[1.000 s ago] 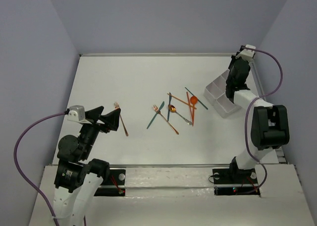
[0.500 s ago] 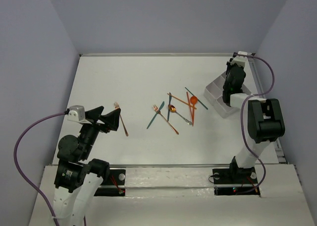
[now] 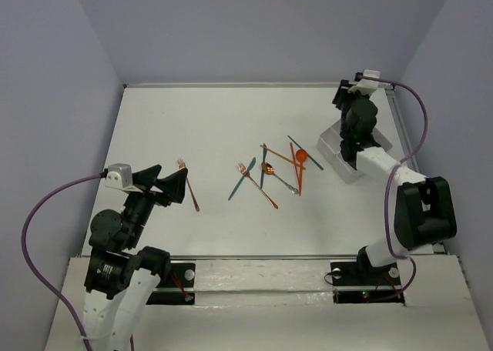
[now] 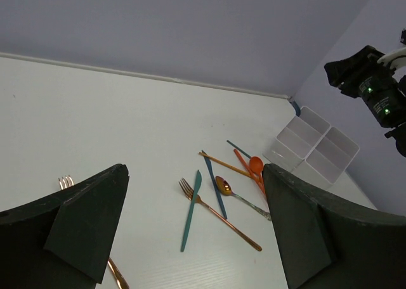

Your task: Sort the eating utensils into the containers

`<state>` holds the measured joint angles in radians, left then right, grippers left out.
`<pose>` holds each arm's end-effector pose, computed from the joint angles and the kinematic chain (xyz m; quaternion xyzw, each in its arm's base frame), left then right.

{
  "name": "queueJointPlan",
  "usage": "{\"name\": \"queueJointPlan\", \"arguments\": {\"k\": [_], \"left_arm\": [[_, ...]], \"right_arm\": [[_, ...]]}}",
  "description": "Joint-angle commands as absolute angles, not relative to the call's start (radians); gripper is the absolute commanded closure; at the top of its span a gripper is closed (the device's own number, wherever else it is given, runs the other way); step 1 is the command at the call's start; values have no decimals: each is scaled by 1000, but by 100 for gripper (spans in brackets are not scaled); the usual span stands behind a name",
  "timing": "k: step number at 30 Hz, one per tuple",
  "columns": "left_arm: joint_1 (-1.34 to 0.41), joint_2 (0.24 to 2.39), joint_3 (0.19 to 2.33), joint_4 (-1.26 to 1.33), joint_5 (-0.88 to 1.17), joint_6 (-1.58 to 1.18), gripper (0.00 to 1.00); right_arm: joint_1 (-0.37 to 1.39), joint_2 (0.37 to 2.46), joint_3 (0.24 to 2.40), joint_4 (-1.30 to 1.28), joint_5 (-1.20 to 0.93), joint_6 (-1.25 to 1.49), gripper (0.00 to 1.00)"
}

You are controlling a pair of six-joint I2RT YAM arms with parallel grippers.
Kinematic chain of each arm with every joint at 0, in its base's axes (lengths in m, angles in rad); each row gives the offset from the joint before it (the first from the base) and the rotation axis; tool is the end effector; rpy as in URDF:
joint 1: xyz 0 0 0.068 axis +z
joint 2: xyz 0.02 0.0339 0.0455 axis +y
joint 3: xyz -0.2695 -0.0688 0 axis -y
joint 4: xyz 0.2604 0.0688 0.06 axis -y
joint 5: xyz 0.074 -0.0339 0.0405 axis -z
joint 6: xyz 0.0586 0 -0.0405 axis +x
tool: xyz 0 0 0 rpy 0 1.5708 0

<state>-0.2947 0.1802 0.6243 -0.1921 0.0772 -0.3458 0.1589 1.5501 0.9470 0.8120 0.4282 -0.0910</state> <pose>0.0872 -0.0312 0.3609 0.0149 0.6128 -0.2711 0.7422 0.3864 0.0373 0.3111 0.0871 0.6309 -0.1079 0.7633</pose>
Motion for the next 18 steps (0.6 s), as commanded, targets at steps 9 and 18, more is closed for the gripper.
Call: {"name": "queueJointPlan", "arguments": {"k": [9,18], "left_arm": [[-291,183,683,-238,-237,-408,1],[-282,160,710,-287,-396,-443,1]], "right_arm": [[796,1759,1307,157,120,270,47],[995,2156,1784,-121,160,272,45]]}}
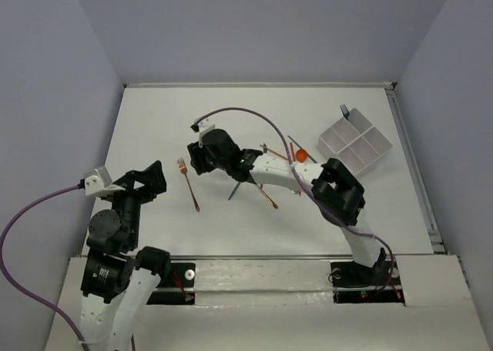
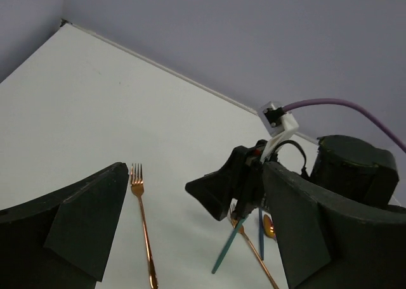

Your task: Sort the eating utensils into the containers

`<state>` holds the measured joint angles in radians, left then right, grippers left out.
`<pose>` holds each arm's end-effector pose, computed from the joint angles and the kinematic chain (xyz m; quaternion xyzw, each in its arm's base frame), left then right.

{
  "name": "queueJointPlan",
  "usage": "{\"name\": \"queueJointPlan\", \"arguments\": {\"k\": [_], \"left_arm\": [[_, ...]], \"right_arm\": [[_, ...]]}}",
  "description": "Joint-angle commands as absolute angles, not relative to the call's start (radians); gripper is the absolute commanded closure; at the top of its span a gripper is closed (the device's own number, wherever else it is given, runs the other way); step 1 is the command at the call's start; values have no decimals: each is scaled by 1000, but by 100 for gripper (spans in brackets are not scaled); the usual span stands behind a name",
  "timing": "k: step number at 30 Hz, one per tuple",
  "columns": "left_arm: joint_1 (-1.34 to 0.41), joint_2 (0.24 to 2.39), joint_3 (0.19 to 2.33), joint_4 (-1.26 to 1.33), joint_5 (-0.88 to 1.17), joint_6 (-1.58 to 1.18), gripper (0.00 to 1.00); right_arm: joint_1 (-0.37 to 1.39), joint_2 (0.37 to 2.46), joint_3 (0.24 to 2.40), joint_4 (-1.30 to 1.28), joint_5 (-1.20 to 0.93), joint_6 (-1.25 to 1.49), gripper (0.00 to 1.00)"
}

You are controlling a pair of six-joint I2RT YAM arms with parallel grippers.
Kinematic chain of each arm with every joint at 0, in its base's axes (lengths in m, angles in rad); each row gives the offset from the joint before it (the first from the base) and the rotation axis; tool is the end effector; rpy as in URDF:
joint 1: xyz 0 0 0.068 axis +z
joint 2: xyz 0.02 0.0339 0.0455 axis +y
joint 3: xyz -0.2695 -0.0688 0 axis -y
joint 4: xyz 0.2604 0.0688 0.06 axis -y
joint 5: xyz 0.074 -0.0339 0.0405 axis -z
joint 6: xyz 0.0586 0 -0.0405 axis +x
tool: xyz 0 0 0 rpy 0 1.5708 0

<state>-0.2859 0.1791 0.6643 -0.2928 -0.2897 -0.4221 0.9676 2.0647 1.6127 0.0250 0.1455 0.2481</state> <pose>0.0862 -0.0079 0.3609 -0.1540 0.6202 -0.1786 0.7481 0.3067 0.4303 0.2364 -0.2584 0.7988 0.2581 0.4780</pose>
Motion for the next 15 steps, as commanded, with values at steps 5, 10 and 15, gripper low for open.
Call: {"name": "queueJointPlan", "arguments": {"k": [5,10,15], "left_arm": [[-282,152,709,-281,-388,-439,1],[-282,146,706,-278,-367,-434,1],[-282,144,704,-273,-348,-433,1]], "right_arm": [[1035,2311,1968,-251,170,259,45],[1084,2466,2144,-362,196,247,45],[1094,2574,2259,-431,255,238,47]]}}
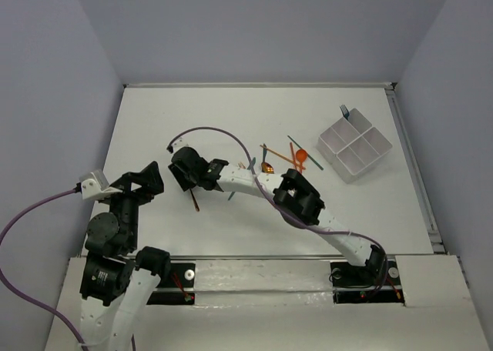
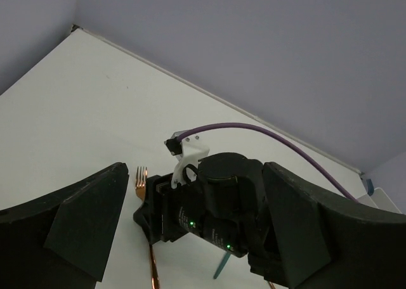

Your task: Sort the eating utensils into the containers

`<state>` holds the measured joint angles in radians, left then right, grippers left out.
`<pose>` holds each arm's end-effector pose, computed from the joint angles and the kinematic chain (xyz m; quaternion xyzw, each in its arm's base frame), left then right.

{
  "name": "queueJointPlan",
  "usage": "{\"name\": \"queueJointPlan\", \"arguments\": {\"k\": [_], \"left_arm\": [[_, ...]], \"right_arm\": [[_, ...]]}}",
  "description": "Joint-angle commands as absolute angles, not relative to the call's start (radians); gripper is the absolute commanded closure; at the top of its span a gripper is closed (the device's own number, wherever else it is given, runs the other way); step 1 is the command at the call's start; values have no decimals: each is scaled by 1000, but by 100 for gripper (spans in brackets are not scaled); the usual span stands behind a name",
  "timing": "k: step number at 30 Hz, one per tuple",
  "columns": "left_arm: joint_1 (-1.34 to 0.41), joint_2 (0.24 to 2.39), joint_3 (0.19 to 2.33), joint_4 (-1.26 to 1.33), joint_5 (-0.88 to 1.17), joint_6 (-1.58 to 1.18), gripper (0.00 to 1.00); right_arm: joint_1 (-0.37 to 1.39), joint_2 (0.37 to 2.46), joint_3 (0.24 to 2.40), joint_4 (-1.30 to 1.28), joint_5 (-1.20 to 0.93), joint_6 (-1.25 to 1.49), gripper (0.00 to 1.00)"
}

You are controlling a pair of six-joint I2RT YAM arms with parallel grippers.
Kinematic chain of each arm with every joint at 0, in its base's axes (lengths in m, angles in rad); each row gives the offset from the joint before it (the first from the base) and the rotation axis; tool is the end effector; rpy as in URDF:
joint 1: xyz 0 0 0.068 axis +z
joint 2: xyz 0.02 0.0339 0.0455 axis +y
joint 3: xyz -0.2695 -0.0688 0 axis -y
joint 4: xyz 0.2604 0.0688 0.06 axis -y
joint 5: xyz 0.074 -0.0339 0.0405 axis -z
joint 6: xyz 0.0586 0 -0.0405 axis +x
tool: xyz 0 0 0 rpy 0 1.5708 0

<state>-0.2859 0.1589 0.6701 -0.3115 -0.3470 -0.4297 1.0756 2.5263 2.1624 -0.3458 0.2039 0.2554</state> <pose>0.0806 -0.0029 0.3615 -0.1781 0.6124 -0.1647 0.7524 0.2977 0.5262 0.1468 -0.3215 0.8460 0.1836 0.3837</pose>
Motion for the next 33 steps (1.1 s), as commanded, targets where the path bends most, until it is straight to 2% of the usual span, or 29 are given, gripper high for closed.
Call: {"name": "queueJointPlan", "arguments": {"k": [1,5,6,8,15,22,25,29,33], "left_arm": [[-282,144,704,-275,-347,-433,1],[-282,146,703,-272,-338,-431,1],[-282,146,704,-272,-337,-431,1],[-282,146,703,-270,-336,-431,1],[-282,147,704,-270,-330,-428,1],[-282,147,701,-270,-324,-428,1],[-282,147,701,-270,-321,-430,1],[-282,150,699,-268,-310,-428,1],[-282,149,698,-265,-302,-425,1]], "right_arm": [[1094,2606,2276,-448,258,236,48],[1104,2666,2355,-498,307,215,58],[1104,2671,2352,-506,314,209,66],[1114,2658,2326,-512,328,206,70],[1114,2585,2166,-526,307,166,93],[1089,2390,1932,-369,252,199,93],[1059,2298,1823,-198,204,242,93],[990,2078,1671,126,153,290,93],[893,1892,1487,317,147,342,93]]}}
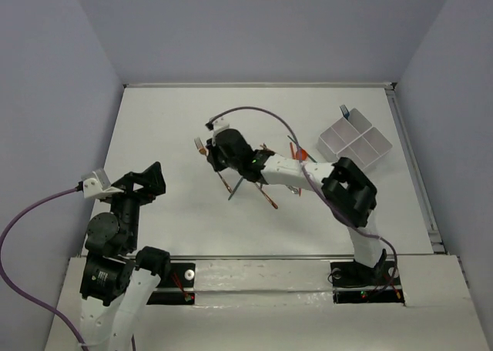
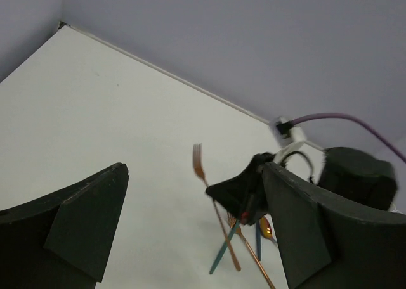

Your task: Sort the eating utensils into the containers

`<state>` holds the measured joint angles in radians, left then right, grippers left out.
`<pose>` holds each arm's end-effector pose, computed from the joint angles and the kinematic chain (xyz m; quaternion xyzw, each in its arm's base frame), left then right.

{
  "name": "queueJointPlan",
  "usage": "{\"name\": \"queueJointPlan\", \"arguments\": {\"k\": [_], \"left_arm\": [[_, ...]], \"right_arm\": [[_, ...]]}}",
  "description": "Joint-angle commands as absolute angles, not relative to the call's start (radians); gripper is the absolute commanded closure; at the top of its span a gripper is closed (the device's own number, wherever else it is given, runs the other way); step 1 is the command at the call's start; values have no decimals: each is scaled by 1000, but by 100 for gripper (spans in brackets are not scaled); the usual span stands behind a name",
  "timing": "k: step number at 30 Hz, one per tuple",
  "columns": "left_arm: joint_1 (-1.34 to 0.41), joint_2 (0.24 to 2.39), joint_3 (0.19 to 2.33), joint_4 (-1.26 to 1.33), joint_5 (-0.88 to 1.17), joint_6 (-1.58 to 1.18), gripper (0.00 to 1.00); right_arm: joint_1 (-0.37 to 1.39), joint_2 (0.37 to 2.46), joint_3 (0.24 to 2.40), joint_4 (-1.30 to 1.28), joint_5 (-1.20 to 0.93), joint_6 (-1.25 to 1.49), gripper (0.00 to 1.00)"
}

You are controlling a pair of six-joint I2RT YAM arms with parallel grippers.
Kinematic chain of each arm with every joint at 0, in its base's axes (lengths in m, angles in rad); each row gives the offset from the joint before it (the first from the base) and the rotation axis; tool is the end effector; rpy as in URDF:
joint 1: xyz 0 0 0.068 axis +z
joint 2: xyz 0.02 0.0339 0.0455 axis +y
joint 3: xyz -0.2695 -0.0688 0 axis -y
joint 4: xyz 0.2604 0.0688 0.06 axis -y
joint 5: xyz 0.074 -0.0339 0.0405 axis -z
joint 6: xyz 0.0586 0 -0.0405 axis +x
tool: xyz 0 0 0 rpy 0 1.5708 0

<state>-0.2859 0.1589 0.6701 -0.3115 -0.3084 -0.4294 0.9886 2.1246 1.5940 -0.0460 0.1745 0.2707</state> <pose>0.0807 -0.0052 0.3616 -0.1634 0.6155 -0.1767 0.7505 0.2983 0.4347 0.1909 -0.2687 0.8344 0.2178 0.4291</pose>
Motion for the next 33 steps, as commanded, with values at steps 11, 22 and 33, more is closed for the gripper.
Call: {"name": "queueJointPlan", "arguments": {"k": [11,22,33], "left_arm": [[-291,135,693,-256,-278,-414,1],[-310,135,692,-252,-262,-407,1],[-310,143,693,-250,-259,-402,1]], "right_arm": [[415,1574,1135,759,452,65,93],[81,1709,1183,903,491,-96,93],[72,1862,1157,1057,509,-275,93]]}}
